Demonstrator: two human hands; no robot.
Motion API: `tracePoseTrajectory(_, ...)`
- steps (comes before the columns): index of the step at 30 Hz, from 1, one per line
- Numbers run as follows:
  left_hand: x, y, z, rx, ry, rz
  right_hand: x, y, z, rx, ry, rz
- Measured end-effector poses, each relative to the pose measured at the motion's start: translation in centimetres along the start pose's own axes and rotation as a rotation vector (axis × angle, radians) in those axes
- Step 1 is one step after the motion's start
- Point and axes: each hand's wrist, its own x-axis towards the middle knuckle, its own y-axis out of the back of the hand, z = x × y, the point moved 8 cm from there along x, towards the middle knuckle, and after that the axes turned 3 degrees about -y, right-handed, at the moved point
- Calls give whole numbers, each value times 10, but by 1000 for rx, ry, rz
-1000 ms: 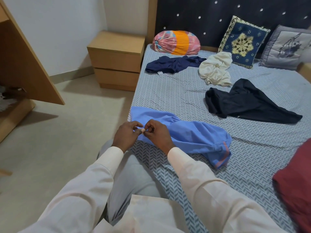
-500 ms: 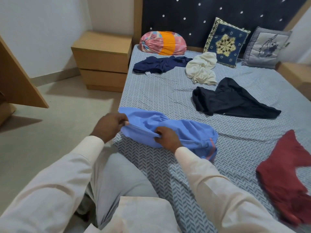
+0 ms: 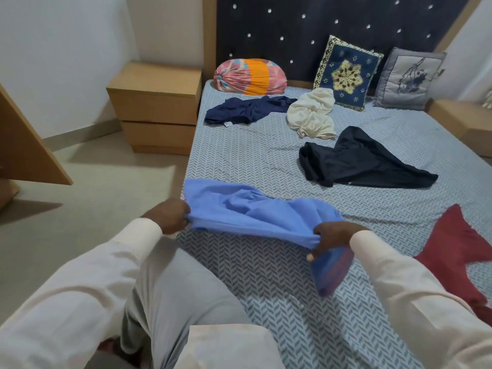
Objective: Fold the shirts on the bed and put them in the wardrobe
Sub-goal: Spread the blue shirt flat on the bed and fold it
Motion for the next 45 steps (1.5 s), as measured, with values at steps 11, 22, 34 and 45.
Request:
tracePoseTrajectory(11, 72, 62, 14, -1566, 274, 122, 25, 85, 10, 1550, -29, 165)
tracePoseTrajectory(22, 89, 374, 10, -1468, -195, 887, -115, 366, 74, 1181, 150, 1342)
tracePoseTrajectory(34, 83, 102, 1, -30, 62, 328, -39, 201, 64, 223, -217, 953)
tracePoseTrajectory(45, 18, -33, 19, 230, -92, -85, 3, 4, 33, 43, -126, 408)
